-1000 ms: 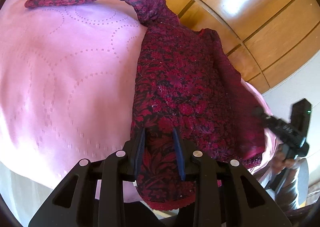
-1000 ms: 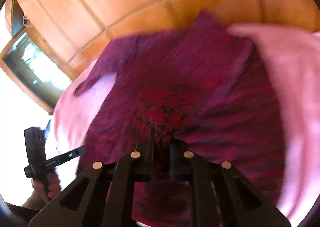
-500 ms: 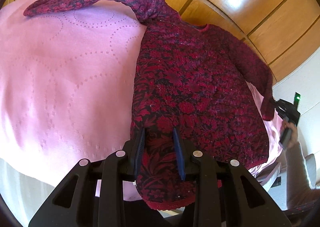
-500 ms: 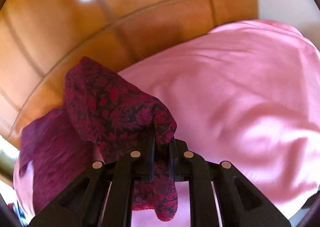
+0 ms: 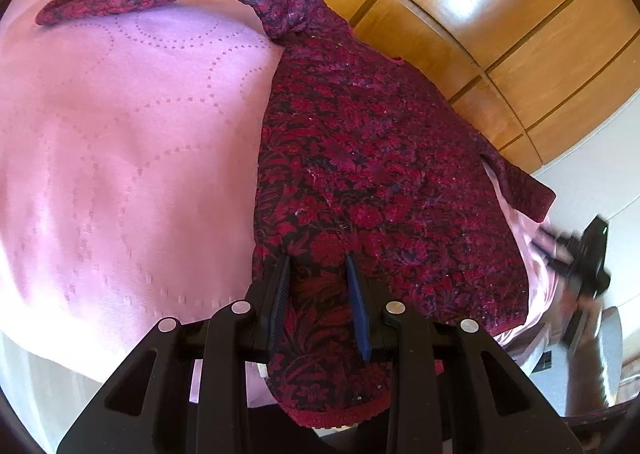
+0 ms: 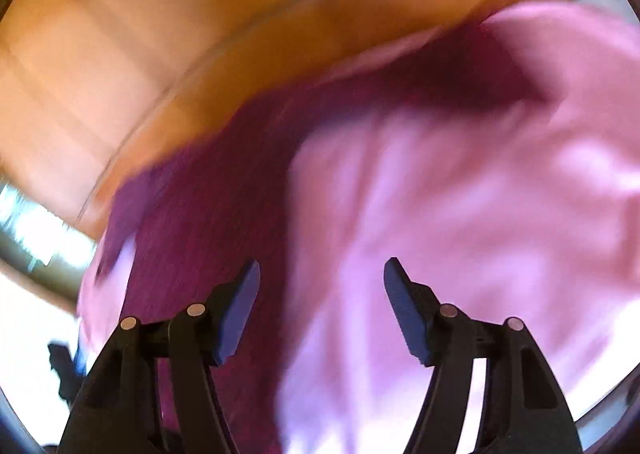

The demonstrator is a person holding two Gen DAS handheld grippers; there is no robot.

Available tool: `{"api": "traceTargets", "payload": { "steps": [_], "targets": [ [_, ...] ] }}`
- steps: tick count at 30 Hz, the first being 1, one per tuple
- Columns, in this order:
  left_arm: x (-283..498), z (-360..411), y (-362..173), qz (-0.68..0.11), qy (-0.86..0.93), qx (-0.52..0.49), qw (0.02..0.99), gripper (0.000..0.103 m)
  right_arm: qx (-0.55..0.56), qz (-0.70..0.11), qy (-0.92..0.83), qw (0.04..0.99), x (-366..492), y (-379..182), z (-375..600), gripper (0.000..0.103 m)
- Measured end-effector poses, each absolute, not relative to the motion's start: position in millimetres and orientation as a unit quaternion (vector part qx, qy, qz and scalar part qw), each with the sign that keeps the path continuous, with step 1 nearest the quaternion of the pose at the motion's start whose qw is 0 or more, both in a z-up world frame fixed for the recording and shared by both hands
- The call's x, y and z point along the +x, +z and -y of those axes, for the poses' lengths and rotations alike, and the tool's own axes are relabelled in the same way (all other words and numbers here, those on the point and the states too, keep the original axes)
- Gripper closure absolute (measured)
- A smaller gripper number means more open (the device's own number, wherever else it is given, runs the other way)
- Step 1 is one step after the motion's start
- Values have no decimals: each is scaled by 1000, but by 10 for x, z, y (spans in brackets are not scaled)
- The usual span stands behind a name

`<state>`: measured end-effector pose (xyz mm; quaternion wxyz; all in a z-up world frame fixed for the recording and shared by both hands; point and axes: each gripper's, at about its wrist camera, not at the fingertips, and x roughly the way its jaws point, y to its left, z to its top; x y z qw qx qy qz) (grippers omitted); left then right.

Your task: Fold small clothes

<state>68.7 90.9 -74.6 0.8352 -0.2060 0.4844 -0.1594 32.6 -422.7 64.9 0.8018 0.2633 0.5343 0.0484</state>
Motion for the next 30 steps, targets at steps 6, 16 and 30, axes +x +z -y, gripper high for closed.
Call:
{"api": "traceTargets", "payload": {
  "steps": [6,16,30],
  "targets": [
    [659,-875,-694,-476,-167,-177,845,92,243,-598,106,757,21,285,3417,77],
    [539,-1125,-466,-465,-168,-160,854,96,138,-573,157,792,-148,869,3210,89],
    [992,-1924,-491,-421,-50,-302,854,52,120,-547,109,821,165,783,3130,29]
  ]
}}
